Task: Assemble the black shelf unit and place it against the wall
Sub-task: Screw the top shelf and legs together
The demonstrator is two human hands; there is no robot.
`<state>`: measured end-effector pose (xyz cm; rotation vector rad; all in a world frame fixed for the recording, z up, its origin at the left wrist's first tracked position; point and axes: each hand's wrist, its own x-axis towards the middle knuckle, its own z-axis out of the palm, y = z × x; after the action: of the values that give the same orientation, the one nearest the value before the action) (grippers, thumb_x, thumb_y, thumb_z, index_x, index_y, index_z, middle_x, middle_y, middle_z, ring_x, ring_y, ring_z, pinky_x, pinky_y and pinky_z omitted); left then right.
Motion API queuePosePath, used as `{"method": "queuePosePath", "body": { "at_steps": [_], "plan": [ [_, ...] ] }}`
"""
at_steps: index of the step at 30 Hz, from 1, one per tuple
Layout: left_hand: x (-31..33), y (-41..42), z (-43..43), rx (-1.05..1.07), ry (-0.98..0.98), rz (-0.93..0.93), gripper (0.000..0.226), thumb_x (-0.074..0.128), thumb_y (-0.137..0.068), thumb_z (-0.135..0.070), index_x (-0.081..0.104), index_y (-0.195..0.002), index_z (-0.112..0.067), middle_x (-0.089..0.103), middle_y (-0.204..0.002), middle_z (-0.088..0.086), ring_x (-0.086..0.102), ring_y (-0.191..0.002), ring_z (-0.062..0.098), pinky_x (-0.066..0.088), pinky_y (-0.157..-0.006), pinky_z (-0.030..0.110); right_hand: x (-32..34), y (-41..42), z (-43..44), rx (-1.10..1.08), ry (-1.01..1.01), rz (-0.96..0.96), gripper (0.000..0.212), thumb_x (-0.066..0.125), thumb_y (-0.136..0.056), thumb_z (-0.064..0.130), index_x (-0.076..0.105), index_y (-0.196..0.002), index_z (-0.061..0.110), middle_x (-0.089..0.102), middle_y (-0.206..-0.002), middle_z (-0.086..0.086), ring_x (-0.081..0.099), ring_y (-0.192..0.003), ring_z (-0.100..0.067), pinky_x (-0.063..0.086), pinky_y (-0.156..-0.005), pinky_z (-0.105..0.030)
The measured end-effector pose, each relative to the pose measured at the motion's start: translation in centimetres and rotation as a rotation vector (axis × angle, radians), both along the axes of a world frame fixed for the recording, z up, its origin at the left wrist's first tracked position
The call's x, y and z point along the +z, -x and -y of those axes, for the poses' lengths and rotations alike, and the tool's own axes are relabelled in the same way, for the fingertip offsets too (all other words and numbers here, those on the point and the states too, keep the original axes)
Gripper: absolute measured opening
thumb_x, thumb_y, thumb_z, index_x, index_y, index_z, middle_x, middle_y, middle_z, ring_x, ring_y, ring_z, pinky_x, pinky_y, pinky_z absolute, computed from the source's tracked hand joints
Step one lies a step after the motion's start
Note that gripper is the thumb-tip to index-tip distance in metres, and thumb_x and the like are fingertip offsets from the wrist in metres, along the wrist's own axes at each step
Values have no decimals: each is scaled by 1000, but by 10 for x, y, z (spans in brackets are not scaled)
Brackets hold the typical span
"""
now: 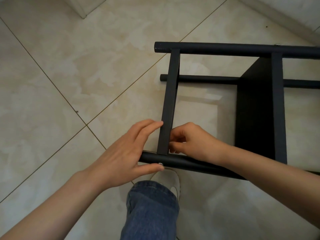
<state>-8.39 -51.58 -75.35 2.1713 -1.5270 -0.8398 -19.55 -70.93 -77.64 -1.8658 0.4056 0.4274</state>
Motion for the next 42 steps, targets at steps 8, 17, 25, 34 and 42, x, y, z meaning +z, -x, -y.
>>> {"method": "queuePosePath", "body": {
  "at_steps": [8, 17, 25, 34, 42],
  "plan": [
    [5, -15, 13, -192, 86, 120, 85, 58, -83, -66, 21, -156, -47, -10, -168, -16, 1, -155, 4, 30, -101, 15, -2, 2, 5, -51, -133, 11, 23, 74, -81, 7, 73, -70, 28, 75, -74, 7, 71, -71, -4, 54, -71, -19],
    [-6, -17, 13, -159, 168, 72, 81, 64, -83, -60, 32, -155, -37, 7, -170, -10, 8, -156, 11, 30, -113, 29, -7, 1, 4, -53, -273, -5, 22, 67, -87, 3, 77, -71, 14, 74, -73, -4, 69, -70, -11, 60, -79, -32],
    [-7, -14, 13, -133, 180, 24, 80, 66, -83, -55, 34, -153, -36, 8, -170, -11, 14, -155, 10, 28, -117, 24, -4, 0, 3, -12, -189, 18, 18, 63, -90, 3, 76, -78, 5, 74, -75, -4, 70, -68, -9, 59, -76, -27],
    [-7, -15, 13, -134, 179, 29, 80, 69, -82, -53, 36, -152, -35, 10, -169, -10, 16, -154, 9, 27, -118, 24, 0, -1, 5, -53, -318, -166, 18, 63, -93, 13, 75, -81, 11, 75, -85, -5, 70, -81, -17, 57, -88, -39],
    [-7, -15, 13, -140, 202, 41, 78, 67, -83, -54, 39, -152, -32, 13, -169, -7, 18, -154, 12, 27, -120, 24, -1, -9, 5, -141, -616, -496, 16, 66, -92, 17, 75, -102, 9, 73, -112, -13, 66, -95, -19, 54, -97, -35]
  ]
}}
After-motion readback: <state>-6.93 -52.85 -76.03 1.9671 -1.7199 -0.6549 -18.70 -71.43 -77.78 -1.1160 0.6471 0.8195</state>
